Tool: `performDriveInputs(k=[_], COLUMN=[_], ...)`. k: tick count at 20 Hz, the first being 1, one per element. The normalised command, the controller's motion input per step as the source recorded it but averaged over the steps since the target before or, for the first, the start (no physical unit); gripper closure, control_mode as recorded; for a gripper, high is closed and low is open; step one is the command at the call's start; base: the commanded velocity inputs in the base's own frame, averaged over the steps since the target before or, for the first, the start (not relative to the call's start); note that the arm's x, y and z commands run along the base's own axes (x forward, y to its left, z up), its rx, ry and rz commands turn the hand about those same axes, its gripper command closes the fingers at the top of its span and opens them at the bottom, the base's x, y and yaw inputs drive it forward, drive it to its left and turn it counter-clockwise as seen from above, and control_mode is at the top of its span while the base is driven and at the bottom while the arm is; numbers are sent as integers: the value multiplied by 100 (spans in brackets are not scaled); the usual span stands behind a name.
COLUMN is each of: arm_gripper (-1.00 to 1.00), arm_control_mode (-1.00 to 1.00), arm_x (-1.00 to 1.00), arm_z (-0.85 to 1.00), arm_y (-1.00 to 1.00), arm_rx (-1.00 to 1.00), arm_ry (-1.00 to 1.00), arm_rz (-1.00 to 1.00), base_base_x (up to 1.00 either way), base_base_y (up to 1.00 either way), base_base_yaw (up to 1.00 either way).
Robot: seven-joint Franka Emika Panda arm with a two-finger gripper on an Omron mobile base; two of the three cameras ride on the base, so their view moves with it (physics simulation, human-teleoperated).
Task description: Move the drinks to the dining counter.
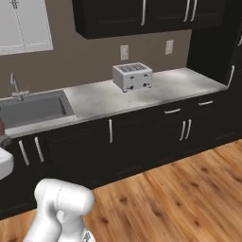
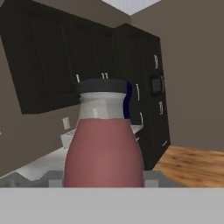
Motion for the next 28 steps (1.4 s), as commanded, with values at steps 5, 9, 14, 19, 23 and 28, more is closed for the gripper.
performDriveInputs(k=[5,9,14,19,23,28], arm_gripper=[100,100,100,100,100,100], arm_control_mode=[100,100,100,100,100,100], arm_x=[0,0,0,0,0,0], arm_z=[0,0,0,0,0,0], arm_y=[0,0,0,0,0,0], arm_rx=[0,0,0,0,0,0], arm_ry=[0,0,0,0,0,0], arm_rz=[0,0,0,0,0,0], base_base_x=[-100,-100,-100,-100,-100,-100], base_base_y=[-58,-69,-79,-49,-45,-99], base_base_yaw=[0,0,0,0,0,0])
